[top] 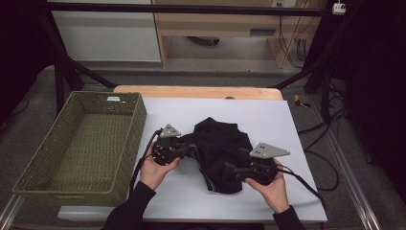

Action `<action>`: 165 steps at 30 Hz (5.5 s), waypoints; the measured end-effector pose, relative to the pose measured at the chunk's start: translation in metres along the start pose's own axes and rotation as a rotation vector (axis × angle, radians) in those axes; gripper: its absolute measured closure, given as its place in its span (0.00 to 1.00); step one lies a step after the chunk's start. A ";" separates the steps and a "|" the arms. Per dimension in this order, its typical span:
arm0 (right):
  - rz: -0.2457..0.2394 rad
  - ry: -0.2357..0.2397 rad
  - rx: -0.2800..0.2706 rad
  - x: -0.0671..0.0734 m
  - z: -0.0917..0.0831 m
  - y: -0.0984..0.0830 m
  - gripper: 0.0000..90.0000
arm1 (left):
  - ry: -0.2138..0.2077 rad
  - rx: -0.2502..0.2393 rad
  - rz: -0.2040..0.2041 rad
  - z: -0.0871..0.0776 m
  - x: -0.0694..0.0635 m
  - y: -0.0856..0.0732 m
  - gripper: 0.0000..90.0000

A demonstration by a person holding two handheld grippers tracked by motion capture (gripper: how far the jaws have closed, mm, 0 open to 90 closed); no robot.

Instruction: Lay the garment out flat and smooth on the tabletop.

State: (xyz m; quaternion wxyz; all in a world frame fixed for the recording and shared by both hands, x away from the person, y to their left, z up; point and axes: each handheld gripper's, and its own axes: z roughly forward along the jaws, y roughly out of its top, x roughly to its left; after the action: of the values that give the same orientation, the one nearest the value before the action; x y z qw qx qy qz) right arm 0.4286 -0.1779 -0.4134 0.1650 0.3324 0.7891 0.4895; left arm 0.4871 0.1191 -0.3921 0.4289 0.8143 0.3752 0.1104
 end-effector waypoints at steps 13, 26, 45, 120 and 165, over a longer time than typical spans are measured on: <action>-0.095 0.050 0.182 0.030 0.037 -0.041 0.58 | 0.033 0.017 -0.021 0.001 0.010 0.011 0.90; -0.026 0.038 0.053 0.004 -0.004 -0.003 0.91 | 0.060 -0.043 -0.034 -0.024 0.020 0.024 0.90; 0.212 -0.279 -0.056 -0.120 0.072 0.066 0.90 | 0.219 -0.070 -0.137 0.028 0.089 0.066 0.77; 0.061 -0.085 0.130 -0.054 0.007 -0.013 0.98 | 0.019 -0.047 -0.036 0.002 0.022 -0.031 0.85; -0.093 -0.097 0.249 0.026 0.111 -0.020 0.83 | 0.003 -0.038 -0.061 0.006 0.017 -0.028 0.85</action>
State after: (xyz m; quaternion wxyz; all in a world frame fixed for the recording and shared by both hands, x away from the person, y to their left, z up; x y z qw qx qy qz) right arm 0.4678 -0.0927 -0.4814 0.1829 0.3370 0.8493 0.3628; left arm 0.4872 0.1370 -0.4195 0.4469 0.7941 0.3982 0.1054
